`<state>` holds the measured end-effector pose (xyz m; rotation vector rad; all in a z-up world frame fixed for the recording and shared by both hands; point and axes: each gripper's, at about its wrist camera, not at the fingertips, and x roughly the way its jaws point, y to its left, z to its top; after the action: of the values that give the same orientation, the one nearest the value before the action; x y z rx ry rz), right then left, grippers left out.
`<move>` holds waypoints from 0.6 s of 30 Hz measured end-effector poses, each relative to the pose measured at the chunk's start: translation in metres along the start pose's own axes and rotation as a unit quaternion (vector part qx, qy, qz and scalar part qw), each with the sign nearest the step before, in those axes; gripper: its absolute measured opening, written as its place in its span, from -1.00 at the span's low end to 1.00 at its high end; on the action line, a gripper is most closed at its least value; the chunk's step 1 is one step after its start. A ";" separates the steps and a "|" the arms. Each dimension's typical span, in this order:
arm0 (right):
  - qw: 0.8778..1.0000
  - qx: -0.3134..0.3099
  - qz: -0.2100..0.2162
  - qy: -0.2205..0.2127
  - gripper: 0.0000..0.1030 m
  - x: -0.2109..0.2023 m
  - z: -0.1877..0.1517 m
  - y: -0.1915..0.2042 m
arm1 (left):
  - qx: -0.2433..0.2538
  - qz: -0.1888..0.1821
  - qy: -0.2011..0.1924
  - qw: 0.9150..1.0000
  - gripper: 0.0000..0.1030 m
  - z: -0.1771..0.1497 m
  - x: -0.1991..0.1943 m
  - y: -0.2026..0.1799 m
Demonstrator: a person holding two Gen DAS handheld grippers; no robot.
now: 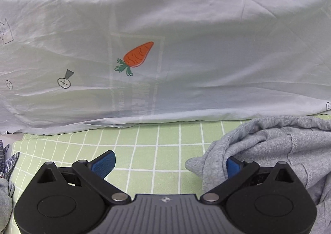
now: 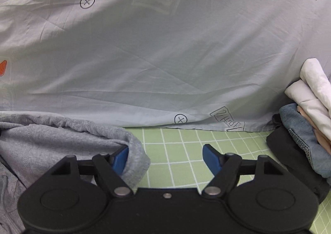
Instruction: Fold clothes
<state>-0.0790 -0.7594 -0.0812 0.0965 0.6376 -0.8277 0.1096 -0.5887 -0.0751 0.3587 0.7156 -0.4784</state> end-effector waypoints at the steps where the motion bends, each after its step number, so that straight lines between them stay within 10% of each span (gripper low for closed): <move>1: 1.000 -0.001 -0.001 -0.007 0.47 -0.008 -0.001 -0.002 | -0.002 0.001 -0.004 1.000 0.98 -0.002 -0.009 0.003; 18: 0.999 0.005 -0.021 -0.033 0.48 -0.116 -0.051 -0.023 | -0.035 0.012 -0.008 0.999 0.98 -0.068 -0.107 0.046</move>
<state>-0.1786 -0.6831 -0.0536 0.0652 0.5749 -0.8714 0.0275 -0.4868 -0.0417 0.2973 0.7103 -0.4320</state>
